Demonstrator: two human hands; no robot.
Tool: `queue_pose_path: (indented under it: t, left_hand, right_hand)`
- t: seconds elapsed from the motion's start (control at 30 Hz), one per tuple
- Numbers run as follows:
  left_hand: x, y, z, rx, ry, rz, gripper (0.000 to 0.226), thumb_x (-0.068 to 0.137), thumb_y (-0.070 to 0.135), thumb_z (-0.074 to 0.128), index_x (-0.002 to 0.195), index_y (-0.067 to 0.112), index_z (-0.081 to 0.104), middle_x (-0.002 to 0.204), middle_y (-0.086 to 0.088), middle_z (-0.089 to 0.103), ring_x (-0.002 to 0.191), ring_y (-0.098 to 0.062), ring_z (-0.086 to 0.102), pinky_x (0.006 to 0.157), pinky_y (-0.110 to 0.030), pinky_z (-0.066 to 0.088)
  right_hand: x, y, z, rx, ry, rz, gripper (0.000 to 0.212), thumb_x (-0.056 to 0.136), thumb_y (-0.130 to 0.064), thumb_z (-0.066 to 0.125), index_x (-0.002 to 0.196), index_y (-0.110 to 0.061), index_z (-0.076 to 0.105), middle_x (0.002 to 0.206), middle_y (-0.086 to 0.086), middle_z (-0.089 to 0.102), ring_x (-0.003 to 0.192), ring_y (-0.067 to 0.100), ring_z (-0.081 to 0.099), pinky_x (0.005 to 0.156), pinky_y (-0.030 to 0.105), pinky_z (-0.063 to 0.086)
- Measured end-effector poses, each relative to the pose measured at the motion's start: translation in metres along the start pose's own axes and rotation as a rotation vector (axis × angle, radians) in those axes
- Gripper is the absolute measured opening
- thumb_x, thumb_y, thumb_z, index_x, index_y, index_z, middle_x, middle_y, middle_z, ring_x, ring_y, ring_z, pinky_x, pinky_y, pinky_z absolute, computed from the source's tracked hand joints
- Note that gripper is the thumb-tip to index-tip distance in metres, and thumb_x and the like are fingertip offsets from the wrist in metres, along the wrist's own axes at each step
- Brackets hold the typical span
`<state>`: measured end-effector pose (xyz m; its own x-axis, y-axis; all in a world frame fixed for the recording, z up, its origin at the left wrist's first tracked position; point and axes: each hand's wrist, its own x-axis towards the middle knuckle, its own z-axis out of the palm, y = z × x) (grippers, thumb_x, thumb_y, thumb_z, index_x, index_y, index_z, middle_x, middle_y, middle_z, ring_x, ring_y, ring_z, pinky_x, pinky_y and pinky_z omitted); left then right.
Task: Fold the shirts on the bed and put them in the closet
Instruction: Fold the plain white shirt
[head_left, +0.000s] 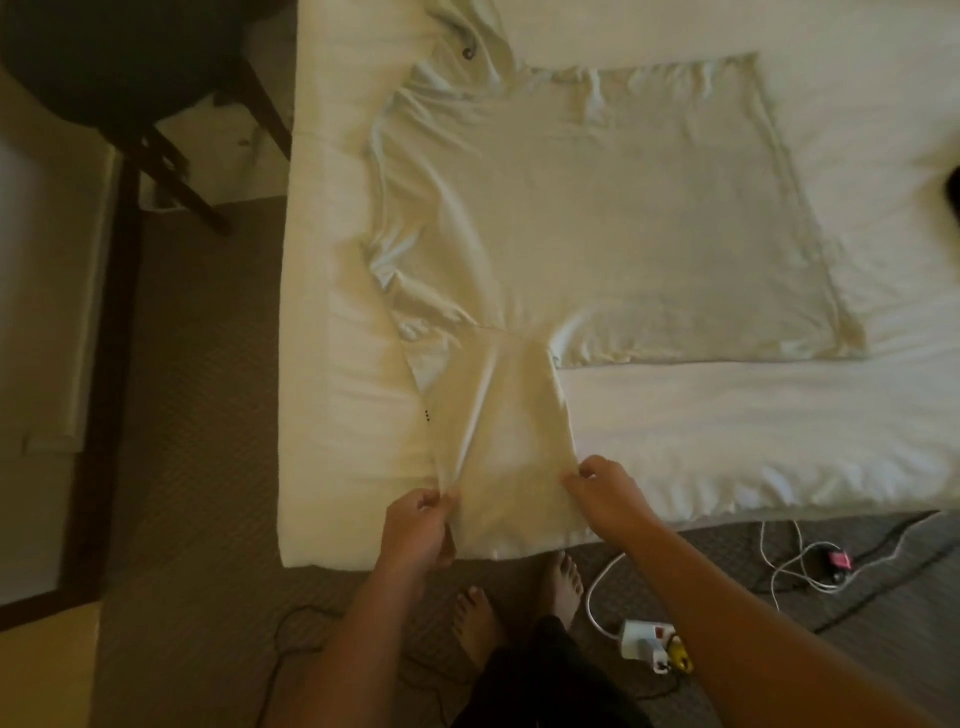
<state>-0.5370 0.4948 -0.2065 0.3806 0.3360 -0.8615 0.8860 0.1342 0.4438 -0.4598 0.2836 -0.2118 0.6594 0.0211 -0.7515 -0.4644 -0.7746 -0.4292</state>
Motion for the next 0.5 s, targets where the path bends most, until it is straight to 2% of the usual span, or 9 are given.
queue_pose_path:
  t: [0.07, 0.2, 0.27, 0.37, 0.43, 0.5]
  left_hand:
    - [0.004, -0.005, 0.002, 0.055, 0.046, 0.018, 0.016, 0.099, 0.025, 0.066, 0.095, 0.01, 0.069, 0.094, -0.015, 0.073, 0.083, -0.031, 0.071, 0.07, -0.049, 0.064]
    - [0.01, -0.001, 0.003, 0.27, 0.137, 0.077, 0.014, 0.092, 0.024, 0.068, 0.085, 0.011, 0.067, 0.084, -0.013, 0.074, 0.075, -0.031, 0.07, 0.072, -0.047, 0.062]
    - [0.006, 0.009, 0.002, 0.474, 0.219, 0.104, 0.015, 0.089, 0.03, 0.064, 0.092, 0.015, 0.063, 0.088, -0.007, 0.068, 0.08, -0.028, 0.065, 0.073, -0.042, 0.056]
    - [0.003, 0.034, 0.013, 0.765, 0.438, 0.246, 0.027, 0.088, 0.04, 0.061, 0.104, 0.02, 0.053, 0.104, -0.004, 0.056, 0.1, -0.032, 0.057, 0.084, -0.045, 0.051]
    - [0.005, 0.056, 0.028, 0.828, 0.466, 0.381, 0.029, 0.09, 0.04, 0.06, 0.11, 0.02, 0.052, 0.112, -0.006, 0.053, 0.106, -0.032, 0.054, 0.086, -0.045, 0.049]
    - [0.01, 0.079, 0.049, 0.878, 0.41, 0.5, 0.027, 0.092, 0.039, 0.059, 0.111, 0.021, 0.052, 0.114, -0.004, 0.052, 0.105, -0.03, 0.053, 0.084, -0.043, 0.048]
  right_hand:
    - [0.002, 0.002, -0.001, -0.107, -0.025, -0.014, 0.024, 0.1, -0.032, 0.053, 0.105, -0.011, 0.062, 0.101, 0.006, 0.065, 0.092, 0.025, 0.064, 0.087, 0.045, 0.056]
    - [0.001, 0.009, -0.014, -0.231, 0.021, -0.065, 0.018, 0.096, -0.032, 0.055, 0.095, -0.017, 0.065, 0.091, 0.002, 0.066, 0.083, 0.021, 0.064, 0.081, 0.041, 0.058]
    - [0.003, 0.012, -0.027, -0.288, 0.05, -0.07, 0.017, 0.097, -0.032, 0.054, 0.091, -0.019, 0.062, 0.087, 0.0, 0.064, 0.079, 0.019, 0.062, 0.075, 0.037, 0.056]
    - [0.013, 0.019, -0.061, -0.333, 0.122, -0.076, 0.016, 0.099, -0.032, 0.052, 0.093, -0.019, 0.06, 0.087, 0.0, 0.062, 0.079, 0.02, 0.061, 0.075, 0.038, 0.056]
    - [0.025, 0.023, -0.089, -0.335, 0.177, -0.075, 0.016, 0.099, -0.031, 0.051, 0.092, -0.019, 0.058, 0.087, 0.001, 0.061, 0.079, 0.022, 0.06, 0.073, 0.037, 0.055]
    - [0.041, 0.027, -0.12, -0.338, 0.243, -0.07, 0.015, 0.098, -0.028, 0.049, 0.091, -0.018, 0.058, 0.088, 0.003, 0.062, 0.079, 0.024, 0.059, 0.071, 0.036, 0.051]
